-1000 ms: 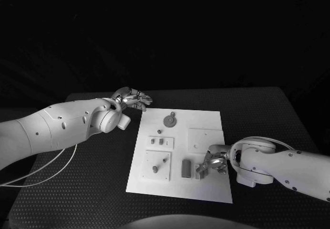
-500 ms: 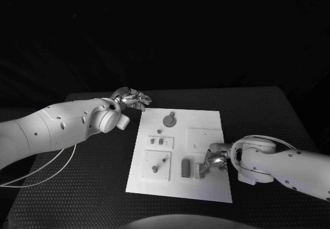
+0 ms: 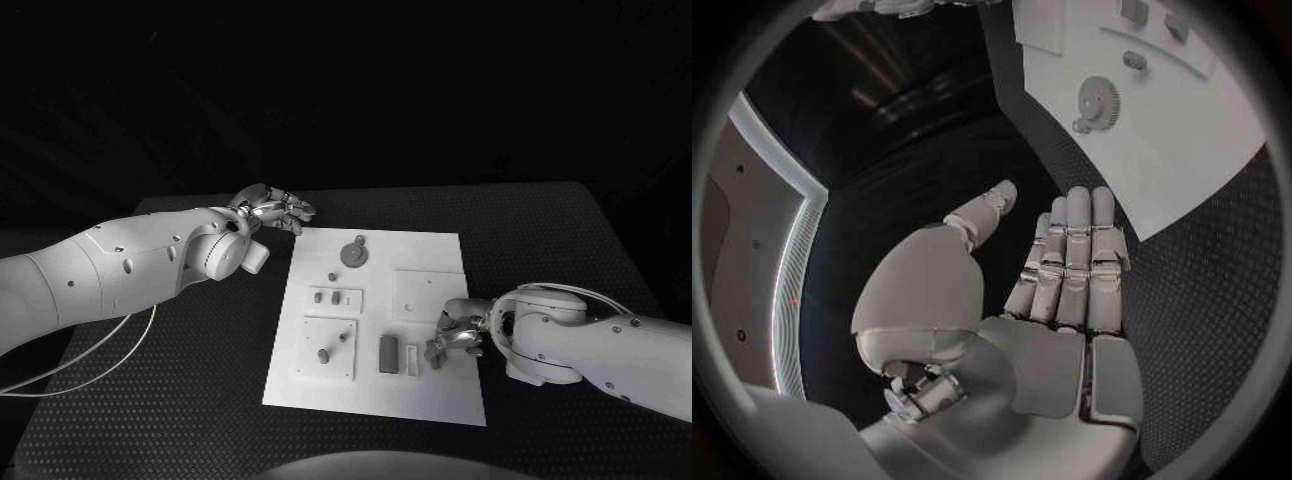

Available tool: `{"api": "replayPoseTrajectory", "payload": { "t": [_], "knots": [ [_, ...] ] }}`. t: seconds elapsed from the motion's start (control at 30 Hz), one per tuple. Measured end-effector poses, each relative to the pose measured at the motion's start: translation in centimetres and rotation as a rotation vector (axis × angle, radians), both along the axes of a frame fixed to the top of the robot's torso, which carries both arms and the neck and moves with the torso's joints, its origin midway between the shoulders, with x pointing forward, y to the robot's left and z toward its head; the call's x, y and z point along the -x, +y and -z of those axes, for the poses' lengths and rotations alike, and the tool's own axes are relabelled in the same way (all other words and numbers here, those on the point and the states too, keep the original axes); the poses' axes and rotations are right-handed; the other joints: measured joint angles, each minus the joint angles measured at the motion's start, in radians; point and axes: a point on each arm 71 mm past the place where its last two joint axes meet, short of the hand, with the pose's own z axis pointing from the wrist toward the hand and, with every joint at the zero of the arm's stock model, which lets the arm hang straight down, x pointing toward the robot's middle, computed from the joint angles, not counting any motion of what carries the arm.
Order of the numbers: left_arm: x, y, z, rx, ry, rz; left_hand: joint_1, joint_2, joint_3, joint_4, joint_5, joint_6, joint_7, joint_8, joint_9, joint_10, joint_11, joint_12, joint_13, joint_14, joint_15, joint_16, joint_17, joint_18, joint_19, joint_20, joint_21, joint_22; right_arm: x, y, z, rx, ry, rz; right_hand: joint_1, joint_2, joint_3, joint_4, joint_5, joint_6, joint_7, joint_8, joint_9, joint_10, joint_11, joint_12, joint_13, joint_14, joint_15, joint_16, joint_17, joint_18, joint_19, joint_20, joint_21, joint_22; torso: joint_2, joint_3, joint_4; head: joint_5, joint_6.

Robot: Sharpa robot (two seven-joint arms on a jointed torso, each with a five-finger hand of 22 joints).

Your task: Assemble the parts on the task board

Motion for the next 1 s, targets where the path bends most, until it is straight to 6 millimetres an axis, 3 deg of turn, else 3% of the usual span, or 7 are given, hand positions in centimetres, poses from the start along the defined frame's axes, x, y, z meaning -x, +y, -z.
{"api": "replayPoseTrajectory", "payload": {
  "t": [0.2,0.43,0.53,0.6,0.67,0.83,1.0],
  "knots": [
    [0.0,0.0,0.0,0.000,0.001,0.001,0.000,0.000,0.000,0.000,0.000,0.000,0.000,0.000,0.000,0.000,0.000,0.000,0.000,0.000,0.000,0.000,0.000,0.000,0.000,0.000,0.000,0.000,0.1,0.3,-0.1,0.025,-0.032,-0.035,-0.021,-0.021,-0.001,0.018,0.000,0.003,-0.003,0.000,0.003,-0.019,0.004,-0.019,-0.015,-0.007,0.005,-0.003,-0.016,0.000,0.000,0.000,-0.006,0.000,0.000,0.0002,0.0000,-0.001,0.002],
    [0.0,0.0,0.0,0.000,0.001,0.001,0.000,0.000,0.000,0.000,0.000,0.000,0.000,0.000,0.000,0.000,0.000,0.000,0.000,0.000,0.000,0.000,0.001,0.000,0.000,0.000,0.000,0.001,0.3,1.2,-0.3,0.092,-0.109,-0.128,-0.061,-0.091,0.025,0.097,0.000,0.012,-0.014,0.000,0.005,-0.063,0.020,-0.046,-0.029,-0.065,0.015,-0.008,-0.067,0.000,-0.016,0.009,-0.019,-0.002,0.000,0.0005,0.0000,-0.002,0.002],
    [0.0,0.0,0.0,0.000,0.001,0.001,0.000,0.000,0.000,0.000,0.000,0.000,0.000,0.000,0.000,0.000,0.000,0.000,0.000,0.000,0.000,0.000,0.001,0.000,0.000,0.000,0.000,0.001,0.4,1.5,-0.4,0.114,-0.126,-0.155,-0.063,-0.105,0.036,0.122,0.000,0.012,-0.014,0.001,0.006,-0.070,0.027,-0.052,-0.022,-0.084,0.019,-0.008,-0.082,0.001,-0.020,0.013,-0.021,0.000,0.000,0.0005,0.0000,-0.002,0.002],
    [0.0,0.0,0.0,0.000,0.002,0.001,0.000,0.000,0.000,0.000,0.000,0.000,0.000,0.000,0.000,0.000,0.000,0.000,0.000,0.000,0.000,0.000,0.001,0.000,0.000,0.000,0.000,0.001,0.4,1.6,-0.4,0.122,-0.131,-0.166,-0.063,-0.105,0.041,0.127,0.000,0.010,-0.016,0.002,0.028,-0.074,0.031,-0.052,-0.019,-0.089,0.025,-0.008,-0.088,0.001,-0.023,0.016,-0.023,0.002,0.000,0.0005,0.0000,-0.002,0.002],
    [0.0,0.0,0.0,0.000,0.002,0.001,0.000,0.000,0.000,0.000,0.000,0.000,0.000,0.000,0.000,0.000,0.000,0.000,0.000,0.000,0.000,0.000,0.001,0.000,0.000,0.000,0.000,0.001,0.4,1.7,-0.4,0.128,-0.134,-0.173,-0.054,-0.096,0.038,0.124,0.000,0.007,-0.019,0.002,0.028,-0.074,0.031,-0.057,-0.017,-0.093,0.025,-0.008,-0.090,0.001,-0.026,0.014,-0.023,0.006,0.000,0.0005,0.0003,-0.002,0.001],
    [0.1,0.0,0.0,0.000,0.002,0.001,0.000,0.000,0.000,0.000,0.000,0.000,0.000,0.000,0.000,0.000,0.000,0.000,0.000,0.000,0.000,0.000,0.001,0.000,0.000,0.000,0.000,0.001,0.4,1.9,-0.5,0.142,-0.139,-0.188,0.034,-0.009,0.023,0.010,0.000,0.007,-0.019,0.002,0.028,-0.077,0.034,-0.061,-0.008,-0.104,0.029,-0.008,-0.094,0.001,-0.038,0.020,-0.024,0.016,0.000,0.0000,0.0005,-0.003,-0.002],
    [0.1,0.1,0.0,0.000,0.002,0.000,0.000,0.000,0.000,0.000,0.000,0.000,0.000,0.000,0.000,0.000,0.000,0.000,0.000,0.000,0.000,0.000,0.002,0.000,0.000,0.000,0.000,0.001,0.5,2.3,-0.5,0.154,-0.154,-0.214,0.097,-0.008,0.018,-0.015,-0.003,0.007,-0.019,0.002,0.033,-0.080,0.036,-0.065,-0.003,-0.106,0.031,-0.008,-0.096,0.000,-0.041,0.024,-0.024,0.019,0.000,-0.0002,0.0004,-0.005,-0.003]
  ]
}}
